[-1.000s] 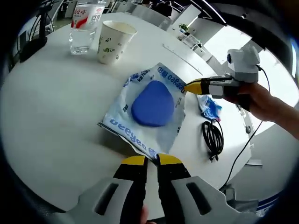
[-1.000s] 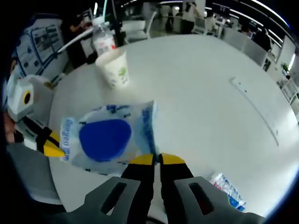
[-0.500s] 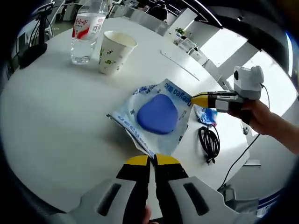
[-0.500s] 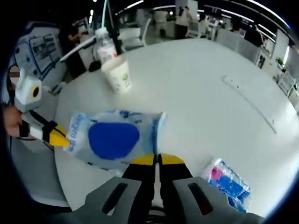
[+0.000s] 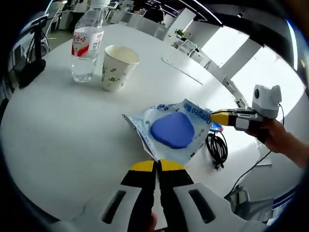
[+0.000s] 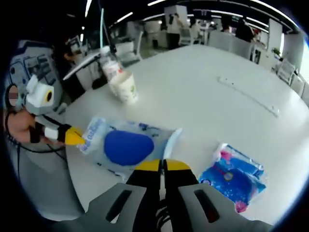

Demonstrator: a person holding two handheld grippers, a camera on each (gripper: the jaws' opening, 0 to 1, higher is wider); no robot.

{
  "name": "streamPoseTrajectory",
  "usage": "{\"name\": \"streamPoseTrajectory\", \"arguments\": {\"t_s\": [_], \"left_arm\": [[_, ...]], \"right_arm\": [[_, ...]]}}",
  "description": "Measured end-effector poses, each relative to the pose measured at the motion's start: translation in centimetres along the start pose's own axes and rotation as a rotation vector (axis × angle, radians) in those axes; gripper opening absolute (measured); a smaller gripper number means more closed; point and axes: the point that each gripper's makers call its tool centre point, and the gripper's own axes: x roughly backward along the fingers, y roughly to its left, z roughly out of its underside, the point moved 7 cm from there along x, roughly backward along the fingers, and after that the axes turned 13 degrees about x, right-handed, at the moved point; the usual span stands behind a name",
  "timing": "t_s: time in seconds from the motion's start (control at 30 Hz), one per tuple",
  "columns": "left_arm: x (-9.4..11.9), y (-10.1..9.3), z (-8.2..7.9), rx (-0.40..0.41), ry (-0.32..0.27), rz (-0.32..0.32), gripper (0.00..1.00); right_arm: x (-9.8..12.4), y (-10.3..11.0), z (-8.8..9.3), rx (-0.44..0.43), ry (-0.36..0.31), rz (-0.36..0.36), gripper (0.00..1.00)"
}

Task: Arrange the tabletop items into an orderly group along one side of the table until the central work area is clear of visible clutter.

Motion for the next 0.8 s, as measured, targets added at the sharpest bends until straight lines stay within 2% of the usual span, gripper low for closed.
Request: {"name": "streamPoseTrajectory", "arguments": {"t_s": [0.3, 0.4, 0.47, 0.53, 0.8], "left_arm": [[0.3, 2.0, -1.1, 0.009, -0.008, -0.023, 0.0], [0.4, 2.8, -1.5, 0.032, -0.021, -0.035, 0.0], [0.3, 3.4, -1.6, 0.076, -0.027, -0.039, 0.0], [0.2, 4.0, -1.7, 0.116, -0.038, -0.043, 0.0], [0.3, 4.8, -1.9, 0.1, -0.029, -0.044, 0.0]], "right_arm": [[0.4, 3.6, 2.5, -0.108, 0.008, 0.008, 0.0], [0.6, 5.2, 3.0, -0.138, 0.012, 0.017, 0.0], [0.6, 6.2, 3.4, -0.144, 0.019, 0.023, 0.0], [0.4, 6.8, 3.9, -0.161, 0.026, 0.032, 0.0], [0.3, 7.8, 4.9, -0.214, 0.052, 0.049, 0.01]]}}
